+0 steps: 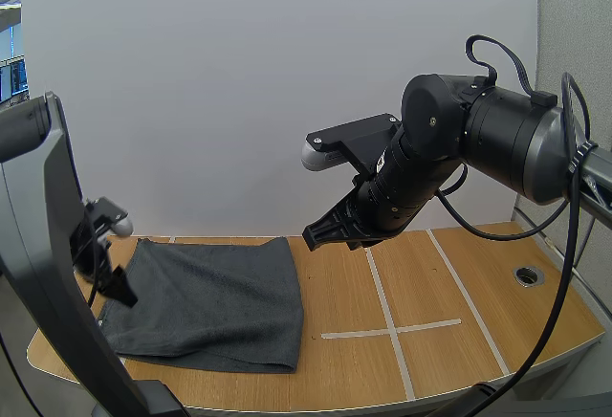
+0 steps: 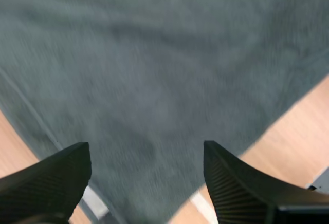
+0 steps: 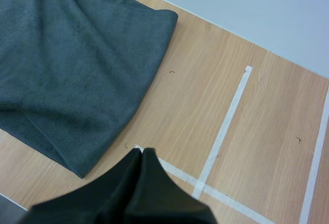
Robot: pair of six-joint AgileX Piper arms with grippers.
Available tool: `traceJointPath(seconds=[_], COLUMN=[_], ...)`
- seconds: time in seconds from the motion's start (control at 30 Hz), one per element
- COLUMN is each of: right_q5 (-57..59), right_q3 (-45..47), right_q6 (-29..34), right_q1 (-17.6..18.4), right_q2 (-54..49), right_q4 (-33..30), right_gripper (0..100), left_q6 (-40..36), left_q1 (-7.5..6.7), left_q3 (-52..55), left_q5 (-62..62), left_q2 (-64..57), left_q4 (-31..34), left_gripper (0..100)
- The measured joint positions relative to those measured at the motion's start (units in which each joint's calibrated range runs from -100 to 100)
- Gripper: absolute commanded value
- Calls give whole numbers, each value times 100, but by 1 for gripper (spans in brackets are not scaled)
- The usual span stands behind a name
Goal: Fold the towel
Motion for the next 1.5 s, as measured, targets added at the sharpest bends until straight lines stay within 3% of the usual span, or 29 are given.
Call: traceJointPath(seconds=[0.1, 0.17, 0.27, 0.37, 0.53, 0.63, 1.2, 1.5], right_q5=[21, 21, 21, 21, 21, 21, 21, 21], right_q3=[0, 0, 0, 0, 0, 0, 0, 0], right_q6=[-41, -41, -66, -78, -78, -78, -78, -78], right_q1=[0, 0, 0, 0, 0, 0, 0, 0], right_q2=[0, 0, 0, 0, 0, 0, 0, 0], right_q4=[0, 0, 0, 10, 10, 10, 91, 91], right_gripper=[0, 0, 0, 0, 0, 0, 0, 0], left_q6=[121, 381, 702, 847, 1003, 1094, 1375, 1351], left_q1=[93, 414, 760, 958, 1149, 1211, 1211, 1211], left_q3=[174, 419, 497, 497, 542, 709, 1068, 1054], left_q5=[-17, -16, -32, -32, -49, -72, -86, -175], left_q2=[-30, -69, -71, -71, -71, -82, -82, 550], left_q4=[59, 241, 380, 447, 623, 716, 554, 425], left_gripper=[100, 100, 100, 100, 100, 100, 99, 99])
